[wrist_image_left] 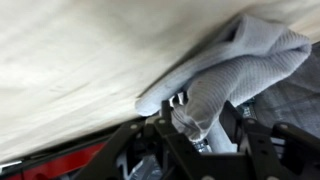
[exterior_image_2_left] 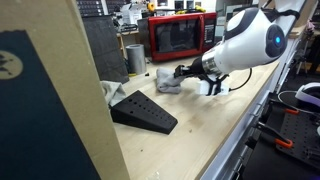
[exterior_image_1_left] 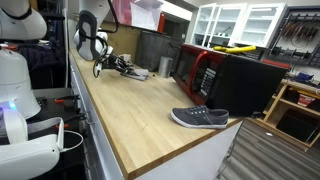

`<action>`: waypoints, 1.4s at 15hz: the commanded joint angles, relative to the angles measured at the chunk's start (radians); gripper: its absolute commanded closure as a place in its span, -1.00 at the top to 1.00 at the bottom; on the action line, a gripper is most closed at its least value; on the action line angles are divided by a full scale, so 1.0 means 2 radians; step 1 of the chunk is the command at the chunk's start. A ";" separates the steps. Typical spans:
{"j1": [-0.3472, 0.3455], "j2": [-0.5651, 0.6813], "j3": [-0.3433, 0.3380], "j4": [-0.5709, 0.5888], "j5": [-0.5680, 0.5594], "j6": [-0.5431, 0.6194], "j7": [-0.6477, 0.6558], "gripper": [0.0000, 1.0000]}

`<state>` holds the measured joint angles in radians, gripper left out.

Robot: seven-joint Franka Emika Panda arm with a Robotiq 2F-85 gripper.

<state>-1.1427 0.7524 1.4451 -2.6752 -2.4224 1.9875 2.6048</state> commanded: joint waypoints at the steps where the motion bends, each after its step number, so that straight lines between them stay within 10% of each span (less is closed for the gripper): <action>1: -0.076 0.028 0.030 -0.037 -0.013 0.025 0.000 0.70; 3: -0.095 0.029 0.039 -0.037 -0.008 0.055 -0.001 0.98; 10: -0.156 0.085 0.087 0.001 0.069 0.245 -0.120 1.00; 21: -0.138 0.068 0.110 0.102 0.482 0.310 -0.408 1.00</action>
<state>-1.4323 0.9269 1.6407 -2.5175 -1.5822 2.5872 1.8254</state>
